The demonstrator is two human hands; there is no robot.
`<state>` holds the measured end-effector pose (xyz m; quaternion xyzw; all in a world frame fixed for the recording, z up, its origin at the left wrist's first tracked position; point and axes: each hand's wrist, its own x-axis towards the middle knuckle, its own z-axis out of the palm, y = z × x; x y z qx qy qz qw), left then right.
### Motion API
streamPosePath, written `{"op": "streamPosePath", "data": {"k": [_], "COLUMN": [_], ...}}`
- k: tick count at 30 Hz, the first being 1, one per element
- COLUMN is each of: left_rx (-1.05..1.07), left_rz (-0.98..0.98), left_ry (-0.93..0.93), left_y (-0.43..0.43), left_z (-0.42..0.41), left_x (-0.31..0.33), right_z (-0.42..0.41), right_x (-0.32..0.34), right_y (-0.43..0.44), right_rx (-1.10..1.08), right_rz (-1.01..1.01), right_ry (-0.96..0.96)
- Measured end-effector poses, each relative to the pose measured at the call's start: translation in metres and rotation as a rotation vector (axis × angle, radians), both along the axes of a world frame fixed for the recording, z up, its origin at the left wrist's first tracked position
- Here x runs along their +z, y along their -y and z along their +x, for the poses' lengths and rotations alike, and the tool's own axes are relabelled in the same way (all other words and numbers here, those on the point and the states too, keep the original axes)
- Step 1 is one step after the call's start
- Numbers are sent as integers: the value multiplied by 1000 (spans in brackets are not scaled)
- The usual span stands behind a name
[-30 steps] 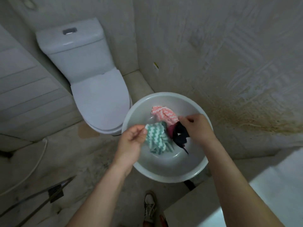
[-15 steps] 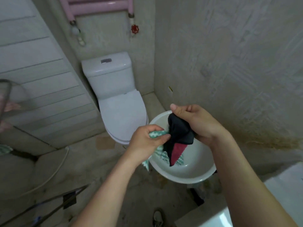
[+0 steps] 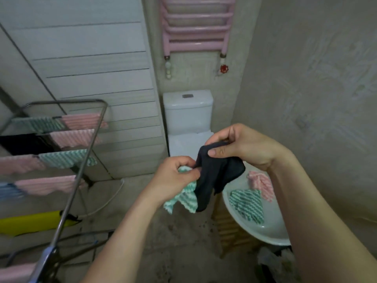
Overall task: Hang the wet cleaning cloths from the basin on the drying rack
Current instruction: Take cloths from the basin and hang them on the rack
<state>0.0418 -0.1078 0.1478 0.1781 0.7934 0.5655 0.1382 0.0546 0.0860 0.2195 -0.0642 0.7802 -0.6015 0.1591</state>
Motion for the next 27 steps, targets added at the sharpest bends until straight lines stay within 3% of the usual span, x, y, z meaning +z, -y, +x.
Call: {"op": "streamPosePath", "data": {"k": [4, 6, 9, 11, 13, 16, 19, 21, 27], "left_rx": [271, 357, 427, 471, 502, 589, 727, 795, 803], "left_rz": [-259, -372, -480, -509, -559, -640, -655, -566, -9], "left_ry": [-202, -250, -304, -348, -365, -364, -335, -279, -124], "left_y": [64, 91, 132, 162, 185, 214, 236, 244, 237], "left_z": [10, 19, 34, 45, 54, 69, 88, 100, 129], "left_x": [1, 0, 4, 5, 4, 1, 2, 3, 19], "right_z": [-6, -7, -4, -3, -1, -4, -6, -7, 0], "right_x": [15, 13, 3, -2, -8, -12, -12, -14, -33], "right_y": [49, 72, 111, 135, 153, 173, 192, 200, 231], "right_rx": [-135, -235, -364, -386, -379, -309, -172, -140, -185], "right_rz": [598, 742, 536, 308, 210, 244, 454, 590, 793], "right_ry": [-276, -393, -470, -366, -267, -258, -295, -324, -507]}}
